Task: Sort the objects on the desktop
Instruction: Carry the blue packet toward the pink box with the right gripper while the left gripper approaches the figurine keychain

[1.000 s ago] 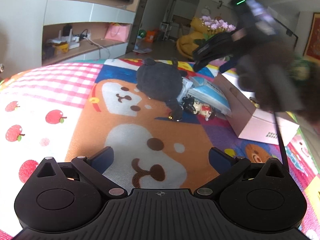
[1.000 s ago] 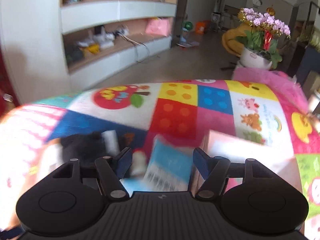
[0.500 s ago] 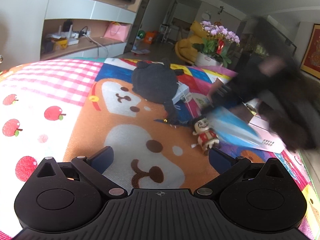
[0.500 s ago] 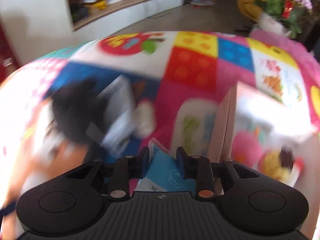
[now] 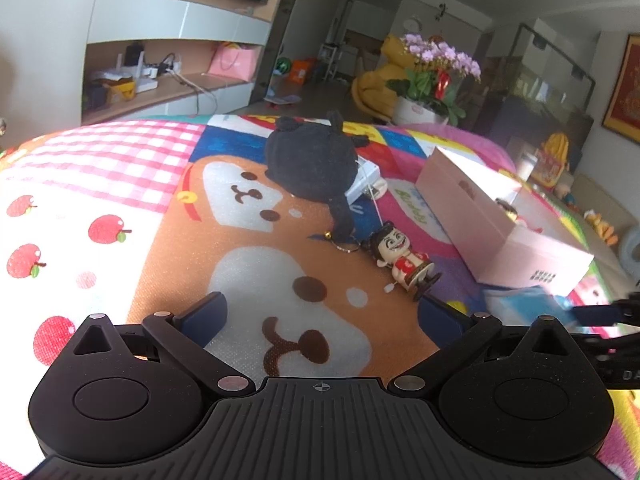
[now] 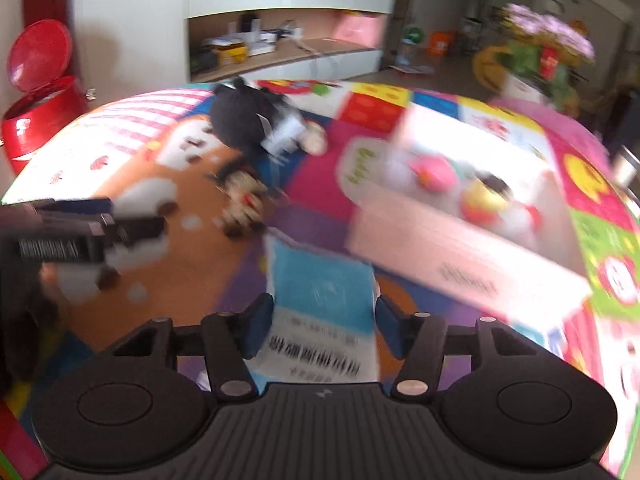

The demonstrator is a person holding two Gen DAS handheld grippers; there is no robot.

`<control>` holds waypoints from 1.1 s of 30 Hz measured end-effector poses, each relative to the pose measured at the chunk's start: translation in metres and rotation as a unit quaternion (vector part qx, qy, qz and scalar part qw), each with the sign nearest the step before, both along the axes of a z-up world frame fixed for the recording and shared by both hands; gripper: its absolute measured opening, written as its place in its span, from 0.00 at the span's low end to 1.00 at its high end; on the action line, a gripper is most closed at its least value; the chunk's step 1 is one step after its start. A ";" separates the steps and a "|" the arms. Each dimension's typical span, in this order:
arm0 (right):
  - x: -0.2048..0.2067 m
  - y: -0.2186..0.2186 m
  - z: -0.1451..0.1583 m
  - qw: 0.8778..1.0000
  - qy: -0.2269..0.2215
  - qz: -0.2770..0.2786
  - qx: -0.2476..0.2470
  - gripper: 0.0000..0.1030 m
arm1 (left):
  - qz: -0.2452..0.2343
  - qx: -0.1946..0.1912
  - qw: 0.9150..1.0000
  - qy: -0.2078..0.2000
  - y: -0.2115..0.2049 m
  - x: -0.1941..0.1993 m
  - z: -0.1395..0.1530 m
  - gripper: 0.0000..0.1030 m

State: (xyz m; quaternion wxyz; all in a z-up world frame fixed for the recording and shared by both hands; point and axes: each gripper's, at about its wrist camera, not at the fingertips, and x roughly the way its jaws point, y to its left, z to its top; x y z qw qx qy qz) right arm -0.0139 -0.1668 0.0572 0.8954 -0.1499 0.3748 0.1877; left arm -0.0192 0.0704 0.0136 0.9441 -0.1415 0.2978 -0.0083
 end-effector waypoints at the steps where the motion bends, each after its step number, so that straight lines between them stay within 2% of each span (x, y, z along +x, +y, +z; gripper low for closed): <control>1: -0.006 -0.008 -0.003 1.000 -0.019 -0.021 -0.006 0.56 | -0.006 0.010 1.000 0.004 -0.003 0.002 0.001 1.00; 3: -0.019 -0.022 -0.006 0.997 -0.057 -0.054 -0.012 0.58 | -0.021 0.031 0.999 0.010 -0.012 0.006 0.003 1.00; 5: -0.028 -0.043 -0.004 0.994 -0.062 -0.077 0.038 0.63 | -0.030 0.047 0.998 0.007 -0.021 0.011 0.006 1.00; 7: -0.037 -0.060 -0.003 0.989 -0.068 -0.100 0.083 0.69 | -0.041 0.048 0.998 0.005 -0.032 0.020 0.011 1.00; 11: -0.054 -0.074 -0.015 0.977 -0.116 -0.145 0.101 0.78 | -0.049 0.041 0.998 0.004 -0.052 0.042 0.018 0.99; 13: -0.056 -0.082 -0.018 0.974 -0.106 -0.151 0.133 0.78 | -0.047 0.051 0.998 0.011 -0.063 0.056 0.019 0.87; 14: -0.058 -0.086 -0.019 0.972 -0.096 -0.149 0.154 0.80 | -0.046 0.058 0.997 0.019 -0.067 0.063 0.020 0.68; 17: -0.061 -0.088 -0.027 0.969 -0.084 -0.150 0.177 0.82 | -0.030 0.061 0.997 0.032 -0.073 0.078 0.017 0.70; 19: -0.061 -0.090 -0.027 0.969 -0.085 -0.146 0.181 0.84 | -0.028 0.069 0.996 0.041 -0.075 0.084 0.013 0.66; 20: -0.062 -0.091 -0.027 0.968 -0.085 -0.145 0.184 0.85 | -0.030 0.074 0.996 0.044 -0.076 0.085 0.012 0.58; 21: -0.062 -0.091 -0.027 0.968 -0.084 -0.145 0.185 0.85 | -0.035 0.077 0.995 0.047 -0.076 0.084 0.010 0.43; 23: -0.062 -0.092 -0.028 0.968 -0.082 -0.142 0.189 0.87 | -0.050 0.078 0.995 0.049 -0.076 0.079 0.011 0.33; 27: -0.060 -0.091 -0.029 0.968 -0.080 -0.142 0.191 0.88 | -0.090 0.102 0.990 0.039 -0.079 0.052 0.018 0.33; 33: -0.060 -0.089 -0.030 0.969 -0.080 -0.142 0.186 0.90 | -0.160 0.101 0.980 0.054 -0.082 -0.008 0.019 0.33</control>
